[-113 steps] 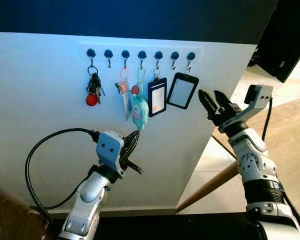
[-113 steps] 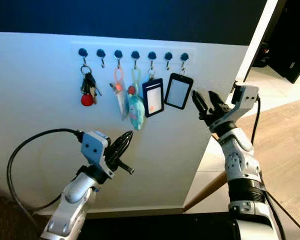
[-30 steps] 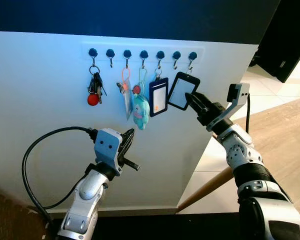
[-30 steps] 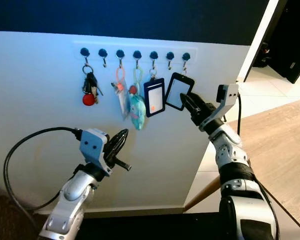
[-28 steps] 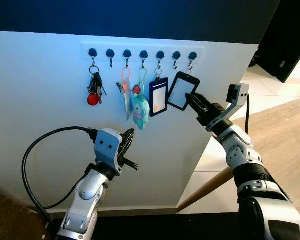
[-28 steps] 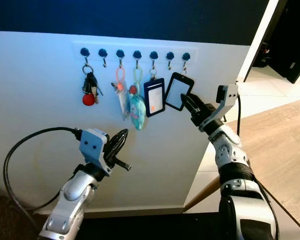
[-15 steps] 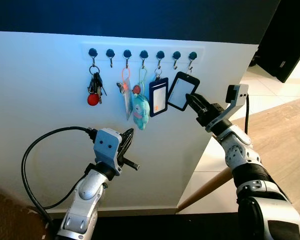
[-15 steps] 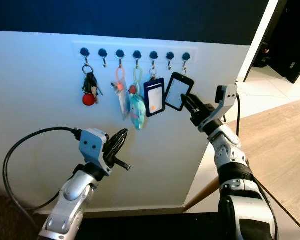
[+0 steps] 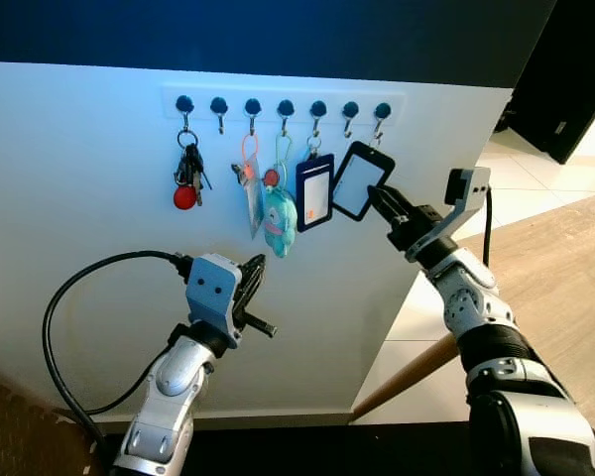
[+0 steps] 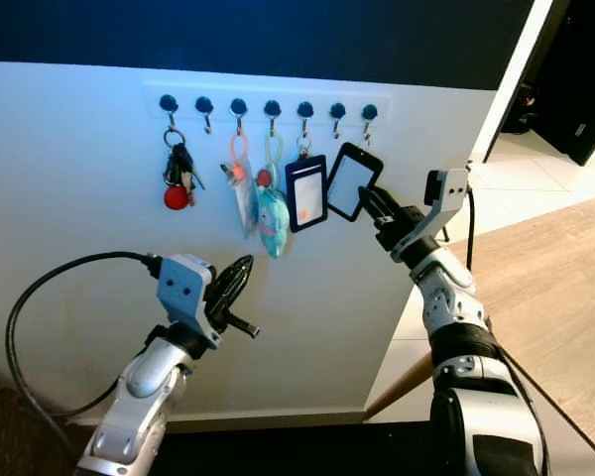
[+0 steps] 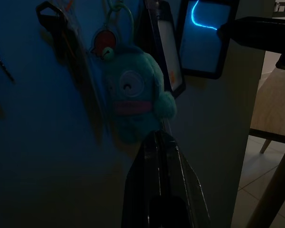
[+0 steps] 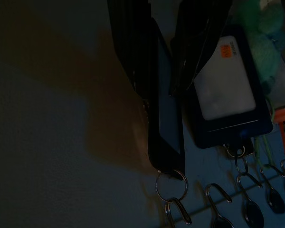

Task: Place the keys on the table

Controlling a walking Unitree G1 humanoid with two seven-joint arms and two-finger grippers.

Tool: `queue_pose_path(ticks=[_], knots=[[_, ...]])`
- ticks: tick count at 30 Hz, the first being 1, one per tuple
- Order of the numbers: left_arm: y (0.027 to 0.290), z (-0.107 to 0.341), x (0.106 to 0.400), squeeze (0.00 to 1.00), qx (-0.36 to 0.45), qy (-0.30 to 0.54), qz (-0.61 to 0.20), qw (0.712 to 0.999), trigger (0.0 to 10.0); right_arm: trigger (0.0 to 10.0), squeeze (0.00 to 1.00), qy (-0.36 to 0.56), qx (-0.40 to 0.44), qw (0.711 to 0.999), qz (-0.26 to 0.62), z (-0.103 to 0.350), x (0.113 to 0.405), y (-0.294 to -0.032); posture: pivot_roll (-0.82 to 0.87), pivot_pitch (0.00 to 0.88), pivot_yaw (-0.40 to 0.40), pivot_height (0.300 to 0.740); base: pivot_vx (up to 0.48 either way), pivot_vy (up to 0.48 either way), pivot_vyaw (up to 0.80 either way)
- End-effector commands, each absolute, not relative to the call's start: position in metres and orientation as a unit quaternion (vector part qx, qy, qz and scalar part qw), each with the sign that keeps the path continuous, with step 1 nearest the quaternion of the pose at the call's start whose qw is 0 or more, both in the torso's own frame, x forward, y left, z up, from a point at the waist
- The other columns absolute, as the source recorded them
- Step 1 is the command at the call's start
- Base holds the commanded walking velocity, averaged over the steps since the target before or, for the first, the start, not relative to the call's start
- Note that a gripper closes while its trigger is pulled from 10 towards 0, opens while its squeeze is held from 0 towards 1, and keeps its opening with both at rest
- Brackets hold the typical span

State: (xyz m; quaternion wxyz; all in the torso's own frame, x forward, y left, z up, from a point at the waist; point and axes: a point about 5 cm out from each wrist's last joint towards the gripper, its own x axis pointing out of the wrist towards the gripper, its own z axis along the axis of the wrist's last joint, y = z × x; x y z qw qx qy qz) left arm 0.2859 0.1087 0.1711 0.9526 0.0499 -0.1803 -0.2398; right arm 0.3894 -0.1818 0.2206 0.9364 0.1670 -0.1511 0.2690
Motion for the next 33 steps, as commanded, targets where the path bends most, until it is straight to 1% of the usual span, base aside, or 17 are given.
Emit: queue_pose_path(ticks=[1,3,4,8,9,17,23,25,28,33], knots=[[0.107,0.171,0.287,0.0,0.055,-0.177,-0.242,0.953,10.0,10.0,0.0,-0.157,0.168,0.935,0.27,0.223,0.39,-0.181,0.1,0.061,-0.071,0.74,0.0,0.0,0.0],[0.107,0.171,0.287,0.0,0.056,-0.177,-0.241,0.953,10.0,10.0,0.0,-0.157,0.169,0.935,0.271,0.223,0.39,-0.181,0.1,0.061,-0.071,0.74,0.0,0.0,0.0],[0.108,0.171,0.287,0.0,0.056,-0.177,-0.241,0.953,10.0,0.0,0.0,-0.159,0.174,0.932,0.275,0.223,0.39,-0.18,0.1,0.064,-0.071,0.74,0.0,0.0,0.0],[0.108,0.171,0.286,0.0,0.056,-0.177,-0.241,0.953,10.0,0.0,0.0,-0.161,0.172,0.932,0.276,0.224,0.39,-0.18,0.1,0.065,-0.071,0.74,0.0,0.0,0.0],[0.108,0.171,0.286,0.0,0.056,-0.176,-0.241,0.953,10.0,10.0,0.0,-0.161,0.169,0.933,0.274,0.225,0.39,-0.18,0.1,0.067,-0.071,0.74,0.0,0.0,0.0],[0.108,0.171,0.286,0.0,0.056,-0.176,-0.241,0.953,10.0,10.0,0.0,-0.168,0.167,0.933,0.272,0.226,0.389,-0.181,0.1,0.07,-0.071,0.74,0.0,0.0,0.0],[0.108,0.171,0.286,0.0,0.056,-0.176,-0.241,0.953,10.0,10.0,0.0,-0.186,0.175,0.925,0.281,0.232,0.388,-0.18,0.1,0.07,-0.071,0.74,0.0,0.0,0.0],[0.108,0.171,0.286,0.0,0.056,-0.177,-0.241,0.953,10.0,10.0,0.0,-0.206,0.187,0.915,0.292,0.24,0.387,-0.179,0.1,0.071,-0.07,0.74,0.0,0.0,0.0],[0.108,0.172,0.286,0.0,0.056,-0.177,-0.241,0.953,10.0,10.0,0.0,-0.222,0.195,0.907,0.3,0.246,0.385,-0.178,0.1,0.072,-0.07,0.74,0.0,0.0,0.0],[0.108,0.172,0.286,0.0,0.056,-0.176,-0.241,0.953,10.0,10.0,0.0,-0.23,0.198,0.904,0.302,0.249,0.384,-0.179,0.1,0.073,-0.07,0.74,0.0,0.0,0.0]])
